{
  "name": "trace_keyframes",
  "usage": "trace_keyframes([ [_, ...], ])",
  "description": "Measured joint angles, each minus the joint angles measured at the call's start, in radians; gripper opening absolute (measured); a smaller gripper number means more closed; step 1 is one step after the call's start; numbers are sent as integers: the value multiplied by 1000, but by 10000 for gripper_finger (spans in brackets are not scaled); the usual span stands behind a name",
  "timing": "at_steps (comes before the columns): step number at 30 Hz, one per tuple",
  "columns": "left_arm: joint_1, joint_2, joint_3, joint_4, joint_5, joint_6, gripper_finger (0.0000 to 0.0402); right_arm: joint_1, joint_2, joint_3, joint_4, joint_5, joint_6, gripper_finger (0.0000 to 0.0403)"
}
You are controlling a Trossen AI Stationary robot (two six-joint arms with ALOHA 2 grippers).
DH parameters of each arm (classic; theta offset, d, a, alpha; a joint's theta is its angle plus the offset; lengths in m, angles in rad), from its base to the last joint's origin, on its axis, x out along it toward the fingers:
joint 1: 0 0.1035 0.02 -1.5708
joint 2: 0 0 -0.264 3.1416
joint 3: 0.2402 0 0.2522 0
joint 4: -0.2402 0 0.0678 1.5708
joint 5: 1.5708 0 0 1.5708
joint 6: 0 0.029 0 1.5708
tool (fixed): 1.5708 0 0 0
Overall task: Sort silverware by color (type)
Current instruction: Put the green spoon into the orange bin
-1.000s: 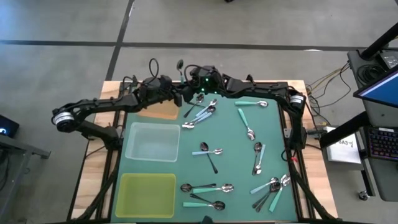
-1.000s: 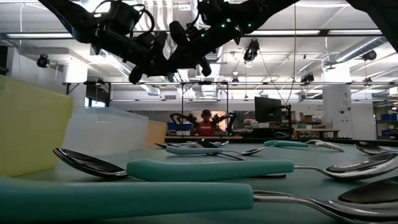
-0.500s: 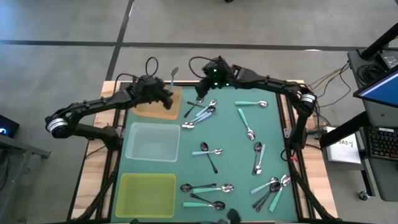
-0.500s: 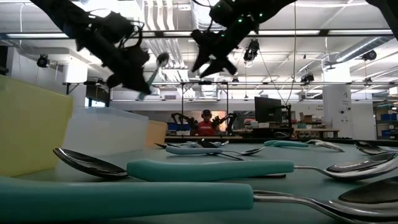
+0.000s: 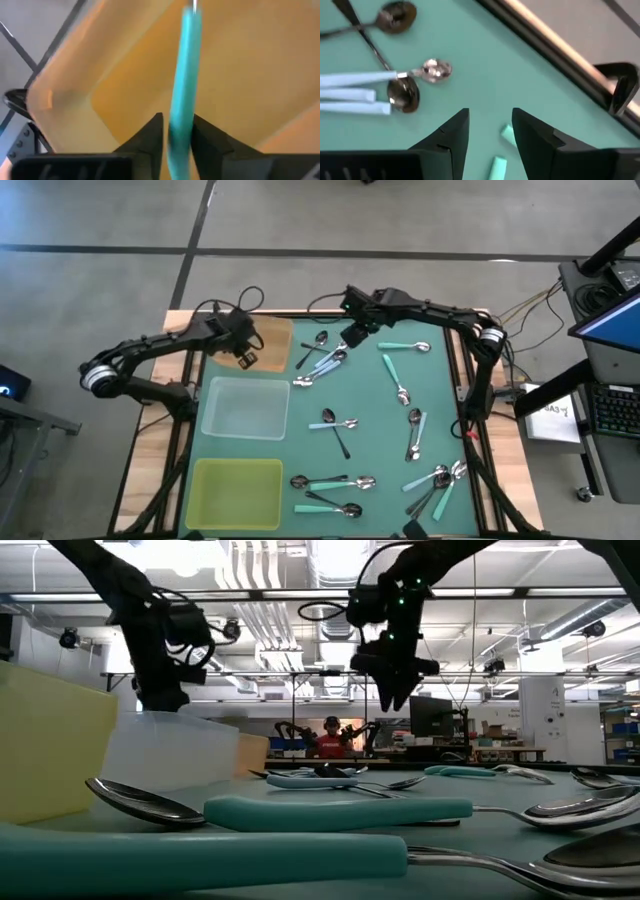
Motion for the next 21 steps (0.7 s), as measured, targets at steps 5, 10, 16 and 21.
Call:
trace_keyframes([
  [5, 0, 56, 0, -31, -13, 1, 142, 2, 12, -19, -17, 0, 1, 146],
  [10, -1, 71, 0, -37, -14, 4, 166, -9, 12, -44, -99, 1, 29, 159],
  [16, -1, 30, 47, -40, -15, 3, 159, -45, 12, -124, -201, -9, 67, 159],
  [21, -1, -24, 123, -40, 18, -8, 149, -53, 12, -197, -198, -159, 90, 152],
])
